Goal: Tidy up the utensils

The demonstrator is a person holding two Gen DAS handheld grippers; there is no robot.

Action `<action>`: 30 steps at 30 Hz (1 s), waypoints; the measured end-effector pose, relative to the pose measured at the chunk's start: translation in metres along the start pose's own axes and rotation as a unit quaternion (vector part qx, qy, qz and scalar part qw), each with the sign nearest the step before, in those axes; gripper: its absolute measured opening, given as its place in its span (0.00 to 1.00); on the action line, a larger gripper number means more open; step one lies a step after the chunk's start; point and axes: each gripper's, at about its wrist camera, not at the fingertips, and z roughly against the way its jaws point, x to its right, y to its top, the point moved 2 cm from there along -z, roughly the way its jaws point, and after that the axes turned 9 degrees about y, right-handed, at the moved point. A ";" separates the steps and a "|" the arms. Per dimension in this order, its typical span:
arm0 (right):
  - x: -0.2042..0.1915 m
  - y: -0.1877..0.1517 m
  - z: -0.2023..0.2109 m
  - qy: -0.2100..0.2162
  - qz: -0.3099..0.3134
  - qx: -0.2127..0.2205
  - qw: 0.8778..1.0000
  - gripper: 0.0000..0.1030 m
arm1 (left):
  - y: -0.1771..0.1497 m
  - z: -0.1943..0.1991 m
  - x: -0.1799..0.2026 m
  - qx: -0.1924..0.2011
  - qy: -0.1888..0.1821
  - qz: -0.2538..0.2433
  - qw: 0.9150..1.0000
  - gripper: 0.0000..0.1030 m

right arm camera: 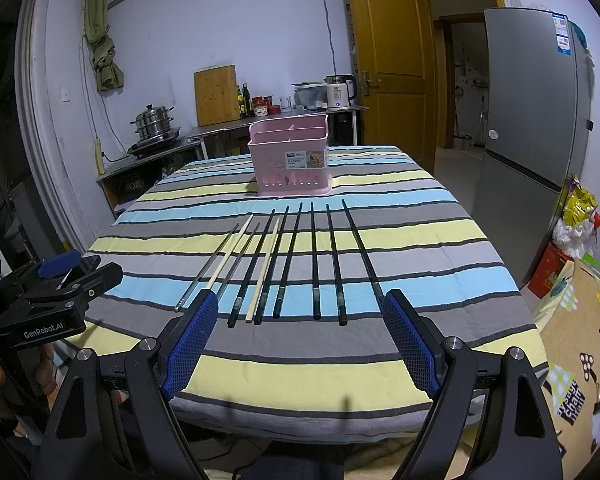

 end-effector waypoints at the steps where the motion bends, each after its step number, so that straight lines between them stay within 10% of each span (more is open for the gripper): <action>1: 0.000 0.000 0.000 0.000 0.000 0.000 1.000 0.82 | 0.000 0.000 0.000 0.000 0.000 0.000 1.000 0.97; 30: -0.001 0.001 0.001 -0.001 0.000 0.001 1.000 0.82 | 0.001 0.004 0.002 0.003 -0.001 -0.003 1.000 0.97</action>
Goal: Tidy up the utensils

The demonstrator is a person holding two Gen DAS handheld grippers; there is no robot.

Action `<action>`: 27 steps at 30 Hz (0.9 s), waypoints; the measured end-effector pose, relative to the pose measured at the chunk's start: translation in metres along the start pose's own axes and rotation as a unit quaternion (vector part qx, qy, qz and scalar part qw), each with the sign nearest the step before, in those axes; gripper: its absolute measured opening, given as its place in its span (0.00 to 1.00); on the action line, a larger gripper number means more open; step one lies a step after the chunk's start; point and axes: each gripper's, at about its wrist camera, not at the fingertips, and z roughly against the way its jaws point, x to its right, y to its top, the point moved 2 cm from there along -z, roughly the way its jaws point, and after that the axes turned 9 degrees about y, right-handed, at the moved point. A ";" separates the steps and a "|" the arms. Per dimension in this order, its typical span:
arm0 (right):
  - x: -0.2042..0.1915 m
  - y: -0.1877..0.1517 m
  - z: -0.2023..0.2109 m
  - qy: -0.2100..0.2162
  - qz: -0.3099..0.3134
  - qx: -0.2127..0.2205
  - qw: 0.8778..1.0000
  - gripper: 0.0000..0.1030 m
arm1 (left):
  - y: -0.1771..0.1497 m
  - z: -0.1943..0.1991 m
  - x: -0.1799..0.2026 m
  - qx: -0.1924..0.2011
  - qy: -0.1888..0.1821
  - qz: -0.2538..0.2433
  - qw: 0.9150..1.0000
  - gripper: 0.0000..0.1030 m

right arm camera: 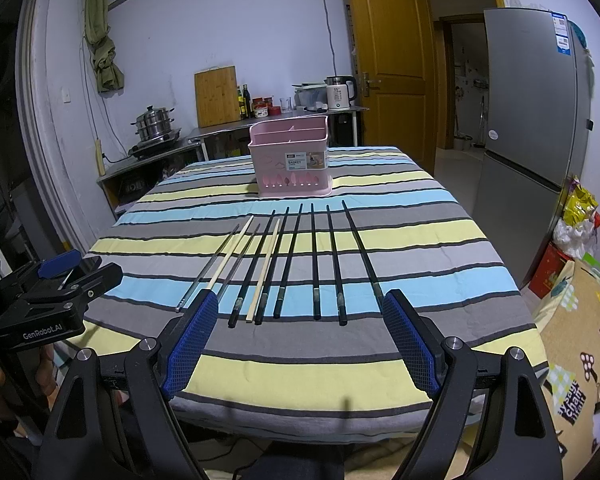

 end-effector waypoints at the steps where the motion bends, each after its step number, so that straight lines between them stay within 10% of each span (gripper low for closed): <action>1: 0.000 0.000 0.000 0.000 0.000 0.000 1.000 0.82 | 0.000 0.000 0.000 0.000 0.000 0.000 1.000 0.97; 27: 0.024 0.009 -0.053 -0.006 0.000 -0.027 1.000 0.82 | 0.005 -0.072 0.002 -0.052 -0.003 -0.017 0.998 0.88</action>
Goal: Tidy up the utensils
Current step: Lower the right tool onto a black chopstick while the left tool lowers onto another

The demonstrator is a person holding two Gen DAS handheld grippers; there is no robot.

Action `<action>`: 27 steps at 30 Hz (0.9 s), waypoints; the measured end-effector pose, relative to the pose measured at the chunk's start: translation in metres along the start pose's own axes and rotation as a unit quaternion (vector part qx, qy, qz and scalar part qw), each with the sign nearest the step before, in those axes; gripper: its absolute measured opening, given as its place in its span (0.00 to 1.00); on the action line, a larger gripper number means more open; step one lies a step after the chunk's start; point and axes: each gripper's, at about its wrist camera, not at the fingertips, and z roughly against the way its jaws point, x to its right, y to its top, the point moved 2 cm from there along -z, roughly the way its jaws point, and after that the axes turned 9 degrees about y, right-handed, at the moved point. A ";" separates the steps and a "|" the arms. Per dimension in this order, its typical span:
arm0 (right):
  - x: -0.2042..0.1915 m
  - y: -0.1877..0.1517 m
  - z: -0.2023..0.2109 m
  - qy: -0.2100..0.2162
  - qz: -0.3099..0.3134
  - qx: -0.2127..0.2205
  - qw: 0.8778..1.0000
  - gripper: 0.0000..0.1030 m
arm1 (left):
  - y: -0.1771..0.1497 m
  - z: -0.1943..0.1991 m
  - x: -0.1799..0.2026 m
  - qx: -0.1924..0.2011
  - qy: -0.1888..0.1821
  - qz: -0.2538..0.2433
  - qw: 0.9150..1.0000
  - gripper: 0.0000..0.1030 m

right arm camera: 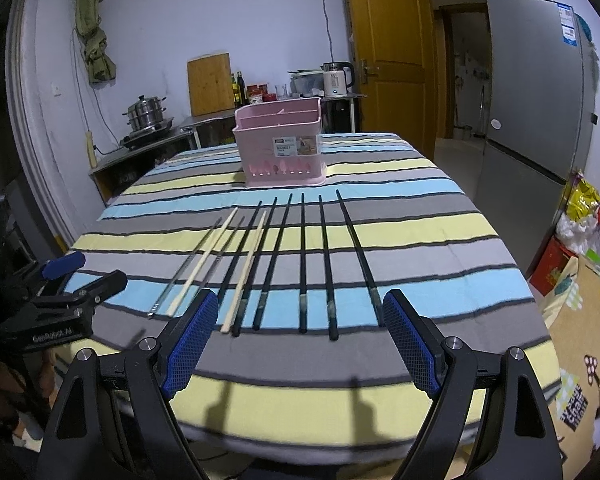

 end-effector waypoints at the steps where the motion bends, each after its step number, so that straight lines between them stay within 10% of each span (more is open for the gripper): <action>1: 0.002 0.002 -0.005 0.000 0.001 -0.002 1.000 0.82 | 0.002 -0.007 0.001 -0.008 -0.001 0.000 1.000 0.88; 27: 0.021 0.067 -0.134 0.059 -0.015 -0.072 0.996 0.33 | 0.043 -0.117 0.005 -0.137 -0.058 0.007 0.989 0.57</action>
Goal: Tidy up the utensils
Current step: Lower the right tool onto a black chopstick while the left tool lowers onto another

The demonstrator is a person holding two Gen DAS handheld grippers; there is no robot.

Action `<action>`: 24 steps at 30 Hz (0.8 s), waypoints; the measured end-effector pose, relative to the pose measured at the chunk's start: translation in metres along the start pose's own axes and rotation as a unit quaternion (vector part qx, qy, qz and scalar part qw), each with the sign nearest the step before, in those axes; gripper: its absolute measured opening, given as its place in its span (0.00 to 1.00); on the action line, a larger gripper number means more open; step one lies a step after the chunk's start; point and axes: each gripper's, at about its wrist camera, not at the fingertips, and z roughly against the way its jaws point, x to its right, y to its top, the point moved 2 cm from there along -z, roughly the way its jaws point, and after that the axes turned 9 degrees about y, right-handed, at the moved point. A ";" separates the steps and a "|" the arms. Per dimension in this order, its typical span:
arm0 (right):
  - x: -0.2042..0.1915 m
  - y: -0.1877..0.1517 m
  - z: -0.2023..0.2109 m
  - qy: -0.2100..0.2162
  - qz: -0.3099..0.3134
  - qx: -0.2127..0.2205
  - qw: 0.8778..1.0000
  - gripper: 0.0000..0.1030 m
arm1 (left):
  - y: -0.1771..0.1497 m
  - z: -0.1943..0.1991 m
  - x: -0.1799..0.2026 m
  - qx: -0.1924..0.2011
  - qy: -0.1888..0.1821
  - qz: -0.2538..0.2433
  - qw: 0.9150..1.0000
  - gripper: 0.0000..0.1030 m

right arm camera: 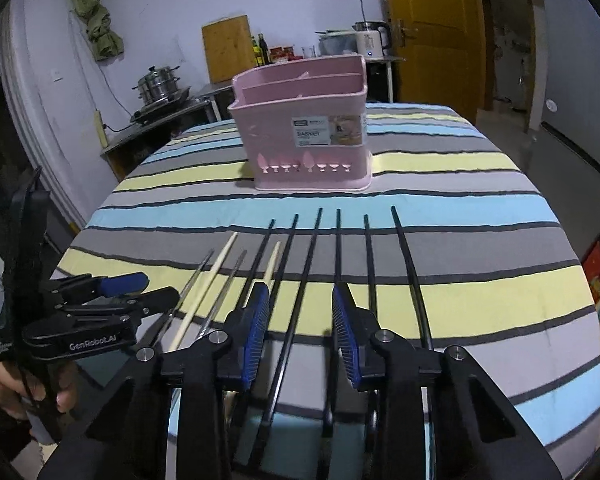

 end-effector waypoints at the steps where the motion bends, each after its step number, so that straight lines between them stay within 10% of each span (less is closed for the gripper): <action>1: 0.005 0.002 -0.001 -0.004 -0.004 0.000 1.000 0.33 | 0.001 0.000 0.000 0.001 -0.002 -0.001 1.000 0.57; 24: 0.073 0.029 -0.035 -0.027 -0.013 -0.047 0.998 0.31 | 0.049 -0.010 0.055 -0.005 -0.072 -0.006 0.997 0.40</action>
